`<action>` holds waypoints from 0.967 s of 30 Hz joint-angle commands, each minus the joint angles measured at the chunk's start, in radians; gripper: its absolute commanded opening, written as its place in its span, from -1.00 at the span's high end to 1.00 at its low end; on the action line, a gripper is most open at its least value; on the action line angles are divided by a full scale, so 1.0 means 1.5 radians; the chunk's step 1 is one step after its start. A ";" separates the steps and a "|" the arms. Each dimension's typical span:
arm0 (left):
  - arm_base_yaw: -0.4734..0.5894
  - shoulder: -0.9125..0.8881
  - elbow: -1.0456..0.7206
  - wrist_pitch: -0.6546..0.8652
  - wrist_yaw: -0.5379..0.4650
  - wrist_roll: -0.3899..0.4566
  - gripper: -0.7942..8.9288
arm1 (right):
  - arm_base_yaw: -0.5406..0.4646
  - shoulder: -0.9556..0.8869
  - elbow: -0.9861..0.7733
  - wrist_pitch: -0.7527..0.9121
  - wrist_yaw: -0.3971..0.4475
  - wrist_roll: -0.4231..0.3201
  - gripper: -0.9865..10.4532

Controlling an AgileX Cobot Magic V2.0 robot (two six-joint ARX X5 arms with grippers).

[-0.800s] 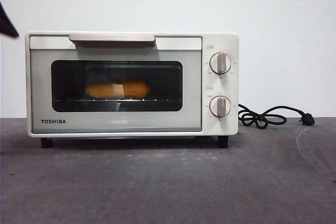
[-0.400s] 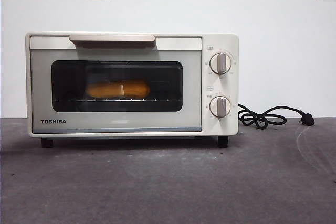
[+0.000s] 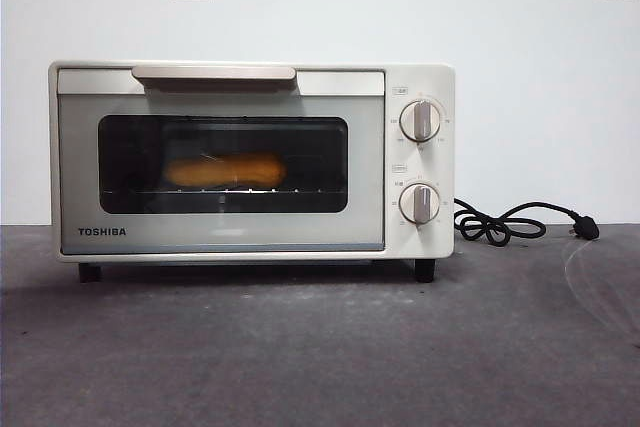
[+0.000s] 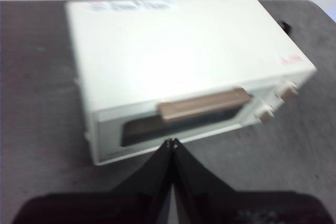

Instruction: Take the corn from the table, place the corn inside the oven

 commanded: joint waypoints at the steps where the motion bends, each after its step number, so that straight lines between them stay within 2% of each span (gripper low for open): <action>1: -0.021 0.016 0.000 0.005 -0.004 -0.009 0.85 | -0.001 0.002 0.000 0.004 -0.001 0.004 0.85; 19: -0.024 0.107 0.000 0.005 -0.002 -0.009 0.84 | -0.001 0.002 0.000 0.004 0.001 0.004 0.85; 20: -0.024 0.102 0.000 0.005 -0.002 0.000 0.84 | -0.001 0.002 0.000 0.004 0.001 0.004 0.85; 22: -0.023 0.091 0.000 0.005 -0.007 0.066 0.84 | -0.001 0.002 0.000 0.004 0.001 0.004 0.85; 23: -0.022 0.083 0.000 0.005 -0.007 0.076 0.84 | -0.001 0.002 0.000 0.004 0.001 0.004 0.85; 26: -0.013 0.056 0.000 0.008 0.002 0.064 0.84 | -0.001 0.002 0.000 0.005 0.001 0.004 0.85; 29: 0.006 0.022 -0.015 0.084 -0.002 0.072 0.84 | -0.001 0.002 0.000 0.004 0.001 0.004 0.85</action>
